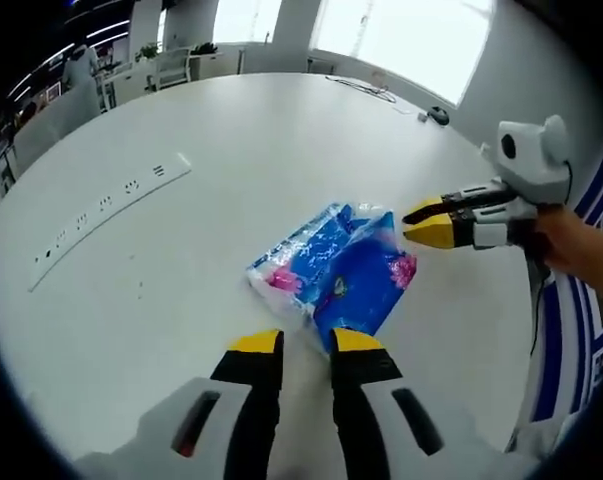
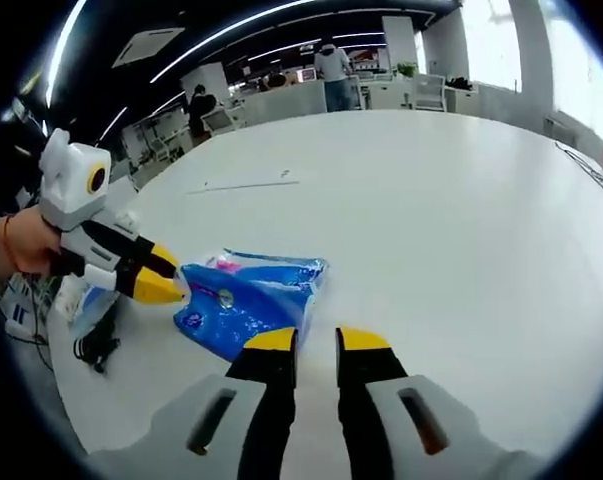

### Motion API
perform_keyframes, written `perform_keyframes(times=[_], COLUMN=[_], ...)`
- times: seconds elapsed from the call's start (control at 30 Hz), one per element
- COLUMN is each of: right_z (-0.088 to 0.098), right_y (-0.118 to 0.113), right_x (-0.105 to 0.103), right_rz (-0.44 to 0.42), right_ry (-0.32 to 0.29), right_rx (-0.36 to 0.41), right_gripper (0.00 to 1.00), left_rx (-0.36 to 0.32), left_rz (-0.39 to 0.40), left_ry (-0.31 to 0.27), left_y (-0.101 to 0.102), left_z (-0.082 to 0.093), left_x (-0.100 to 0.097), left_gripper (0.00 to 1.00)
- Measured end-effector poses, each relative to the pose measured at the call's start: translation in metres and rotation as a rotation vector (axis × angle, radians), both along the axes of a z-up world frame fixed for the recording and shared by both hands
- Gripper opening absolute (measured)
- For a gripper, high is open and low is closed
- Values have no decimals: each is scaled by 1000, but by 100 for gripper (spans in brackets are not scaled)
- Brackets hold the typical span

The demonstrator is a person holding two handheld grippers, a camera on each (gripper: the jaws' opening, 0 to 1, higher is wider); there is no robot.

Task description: Arrange the tabletop items into an orderly group along one side of the table until the central work area is clear of visible clutter.

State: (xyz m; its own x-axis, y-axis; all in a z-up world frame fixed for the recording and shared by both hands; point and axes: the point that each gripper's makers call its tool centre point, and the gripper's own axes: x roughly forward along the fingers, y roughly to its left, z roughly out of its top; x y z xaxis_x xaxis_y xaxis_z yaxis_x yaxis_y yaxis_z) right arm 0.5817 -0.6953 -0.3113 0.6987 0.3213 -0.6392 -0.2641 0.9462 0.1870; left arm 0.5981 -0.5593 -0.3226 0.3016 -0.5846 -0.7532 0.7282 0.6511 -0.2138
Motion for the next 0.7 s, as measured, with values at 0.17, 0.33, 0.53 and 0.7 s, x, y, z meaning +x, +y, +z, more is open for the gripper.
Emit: perform_keyframes(times=[0.17, 0.33, 0.53, 0.7], right_z=[9, 29, 52, 72], right_y=[4, 13, 36, 55], right_x=[-3, -3, -7, -9], right_rz=[-10, -42, -14, 18], right_ry=[-12, -51, -89, -122], right_rx=[19, 77, 102, 114], right_gripper=[14, 13, 13, 13], left_rx=[-17, -70, -94, -122], left_rz=[13, 45, 69, 96], left_ry=[-11, -23, -55, -80], left_y=[3, 8, 23, 35], left_z=[9, 28, 49, 66], left_x=[0, 1, 2, 1], left_gripper=[16, 17, 17, 16])
